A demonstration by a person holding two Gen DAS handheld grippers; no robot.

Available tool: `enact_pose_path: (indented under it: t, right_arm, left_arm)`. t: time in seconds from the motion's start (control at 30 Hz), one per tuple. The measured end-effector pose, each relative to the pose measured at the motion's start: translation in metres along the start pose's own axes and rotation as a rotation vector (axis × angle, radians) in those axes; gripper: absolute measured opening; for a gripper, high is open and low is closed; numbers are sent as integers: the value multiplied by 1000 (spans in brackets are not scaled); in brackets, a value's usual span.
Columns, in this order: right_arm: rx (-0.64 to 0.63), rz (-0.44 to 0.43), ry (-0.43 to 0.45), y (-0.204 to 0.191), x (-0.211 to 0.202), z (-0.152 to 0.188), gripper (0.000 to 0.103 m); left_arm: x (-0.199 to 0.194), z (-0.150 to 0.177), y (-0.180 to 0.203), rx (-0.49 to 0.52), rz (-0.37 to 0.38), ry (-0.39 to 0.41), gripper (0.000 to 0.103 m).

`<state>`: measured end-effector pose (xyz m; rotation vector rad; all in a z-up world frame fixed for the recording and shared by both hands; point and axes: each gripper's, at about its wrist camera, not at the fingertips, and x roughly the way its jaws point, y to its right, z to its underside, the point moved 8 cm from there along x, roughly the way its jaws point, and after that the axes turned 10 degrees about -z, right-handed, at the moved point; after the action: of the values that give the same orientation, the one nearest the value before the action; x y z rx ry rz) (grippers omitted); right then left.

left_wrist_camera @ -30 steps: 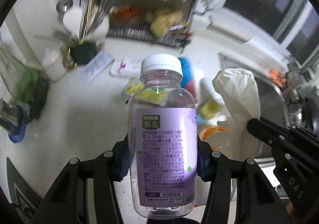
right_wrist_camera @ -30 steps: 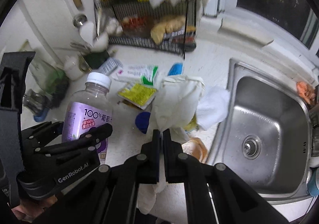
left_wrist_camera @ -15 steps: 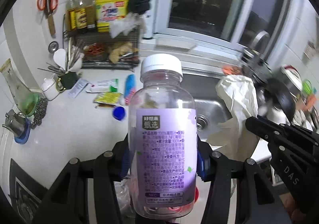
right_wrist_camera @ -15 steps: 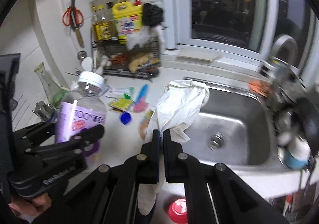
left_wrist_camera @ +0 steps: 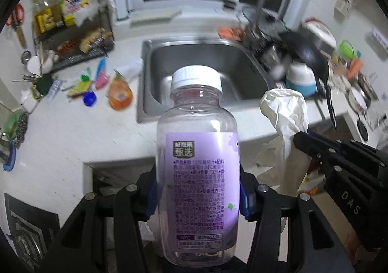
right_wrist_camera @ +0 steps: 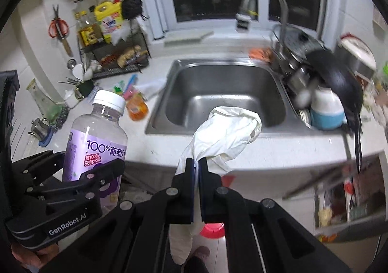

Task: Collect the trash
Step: 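Carry the bottle and glove down toward the red bin with both tools, then open the left gripper over the red bin while the right gripper releases the glove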

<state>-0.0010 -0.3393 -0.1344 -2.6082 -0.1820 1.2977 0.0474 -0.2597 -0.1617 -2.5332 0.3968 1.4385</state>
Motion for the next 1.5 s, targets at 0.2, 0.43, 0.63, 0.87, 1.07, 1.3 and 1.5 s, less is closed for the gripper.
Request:
enact_pose_path:
  t: [0.2,0.43,0.63,0.87,1.07,1.3,1.5]
  right_arm:
    - [65,10,-82,32,33,46,3]
    - [119,13,-180,63,114,108,3]
    - [182,23,-210,103,182,162,3]
    - [233,66,-218,155,253,226,3]
    - [274,79,-265,192,302,276,3]
    - [282,89,-304,209,320,306,3]
    - [277,96,-301,205,320,304,3]
  left_arm:
    - [45,40,27,62,9,-96,50]
    - [135,93,45,99,45,-193,50]
    - [224,144,77,148,82,-247,50]
    - [330,211,122,191,137,-330,50]
    - [394,241,143,204,134,-355,50]
    - [434,254,147,263,117,-364,63]
    - [431,260,147,298,111,-371,63]
